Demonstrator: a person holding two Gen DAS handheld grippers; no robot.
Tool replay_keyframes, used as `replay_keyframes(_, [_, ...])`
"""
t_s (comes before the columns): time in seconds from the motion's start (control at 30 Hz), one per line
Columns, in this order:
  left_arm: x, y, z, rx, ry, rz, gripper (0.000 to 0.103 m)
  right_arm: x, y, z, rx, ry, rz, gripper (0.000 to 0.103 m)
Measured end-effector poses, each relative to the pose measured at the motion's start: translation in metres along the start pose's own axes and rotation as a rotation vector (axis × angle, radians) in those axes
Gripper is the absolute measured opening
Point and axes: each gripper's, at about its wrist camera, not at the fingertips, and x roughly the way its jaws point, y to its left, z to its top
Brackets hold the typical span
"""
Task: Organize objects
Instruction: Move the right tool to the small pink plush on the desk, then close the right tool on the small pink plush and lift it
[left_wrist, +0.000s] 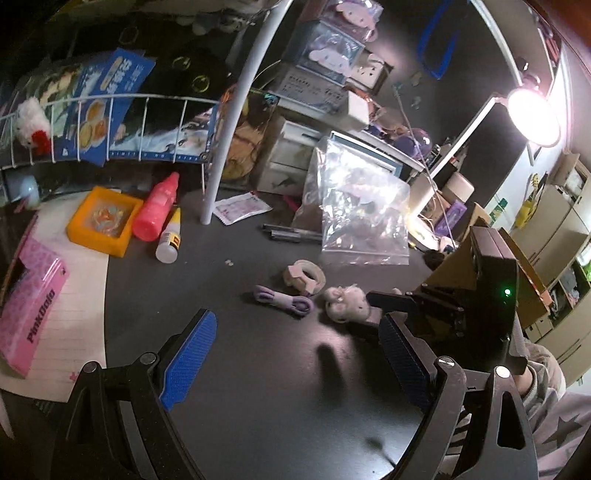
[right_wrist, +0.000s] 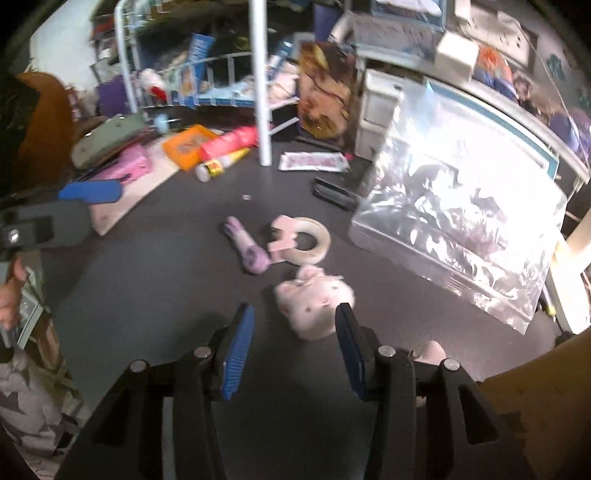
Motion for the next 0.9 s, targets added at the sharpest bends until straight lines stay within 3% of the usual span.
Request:
replay_keyframes(0.4, [0.012, 0.003, 0.002, -0.01, 0.03, 0.0, 0.089, 0.021, -0.011, 0.003, 0.024, 0.028, -0.005, 0.042])
replay_keyframes(0.47, [0.012, 0.002, 0.001, -0.009, 0.032, -0.002, 0.089, 0.02, -0.011, 0.003, 0.022, 0.035, 0.0, 0.037])
replay_keyframes(0.53, [0.012, -0.002, 0.001, -0.004, 0.035, -0.005, 0.089, 0.019, -0.009, 0.002, 0.016, 0.031, -0.002, 0.025])
replay_keyframes(0.9, [0.004, -0.035, -0.009, 0.03, 0.041, -0.054, 0.089, -0.018, 0.008, -0.004, -0.023, -0.042, 0.036, 0.023])
